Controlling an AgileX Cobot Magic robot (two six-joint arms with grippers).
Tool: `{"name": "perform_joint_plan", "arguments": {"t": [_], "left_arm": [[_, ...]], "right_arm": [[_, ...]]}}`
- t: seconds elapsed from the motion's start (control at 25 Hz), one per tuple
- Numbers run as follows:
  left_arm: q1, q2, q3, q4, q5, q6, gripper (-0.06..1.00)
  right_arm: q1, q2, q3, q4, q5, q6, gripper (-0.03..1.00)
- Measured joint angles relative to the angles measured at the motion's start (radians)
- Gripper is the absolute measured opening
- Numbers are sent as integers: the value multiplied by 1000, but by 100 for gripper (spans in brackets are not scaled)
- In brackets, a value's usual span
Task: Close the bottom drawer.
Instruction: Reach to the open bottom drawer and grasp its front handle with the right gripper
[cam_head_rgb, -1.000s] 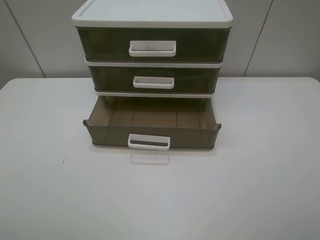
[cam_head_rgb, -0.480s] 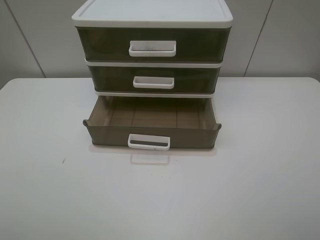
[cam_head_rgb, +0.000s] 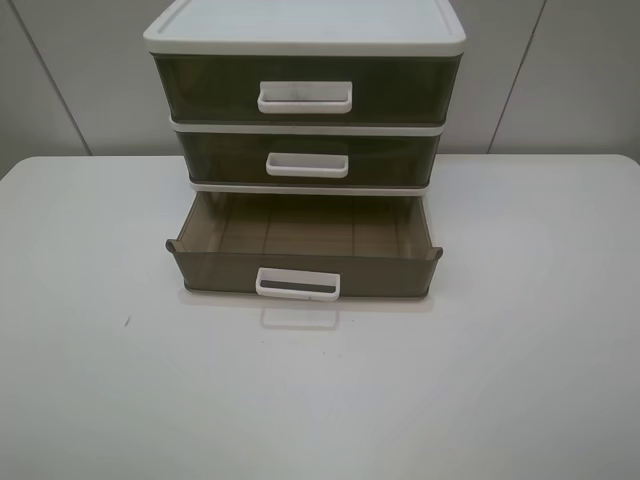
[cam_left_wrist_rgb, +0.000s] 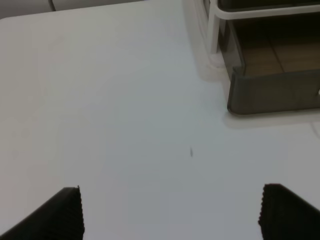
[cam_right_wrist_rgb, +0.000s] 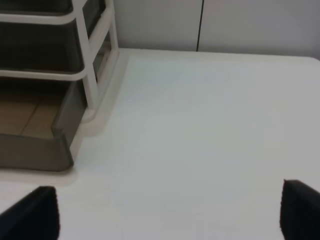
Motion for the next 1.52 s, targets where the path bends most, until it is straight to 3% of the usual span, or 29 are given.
{"name": "perform_joint_plan", "arguments": {"t": [0.2, 0.4, 0.52, 0.76, 1.08, 1.2, 1.36, 1.52], "left_arm": [[0, 0, 0, 0, 0, 0, 72], [0, 0, 0, 0, 0, 0, 72], [0, 0, 0, 0, 0, 0, 72], [0, 0, 0, 0, 0, 0, 72], [0, 0, 0, 0, 0, 0, 72], [0, 0, 0, 0, 0, 0, 72], [0, 0, 0, 0, 0, 0, 72], [0, 0, 0, 0, 0, 0, 72]], "right_arm": [[0, 291, -10, 69, -18, 0, 76], [20, 640, -92, 208, -178, 0, 76], [133, 814, -163, 245, -311, 0, 76], [423, 1080, -223, 280, -721, 5, 76], [649, 1379, -223, 301, -1016, 7, 76], [723, 1480, -223, 368, -1102, 7, 76], [794, 1560, -223, 486, -1179, 7, 64], [826, 1565, -223, 532, -1181, 7, 30]]}}
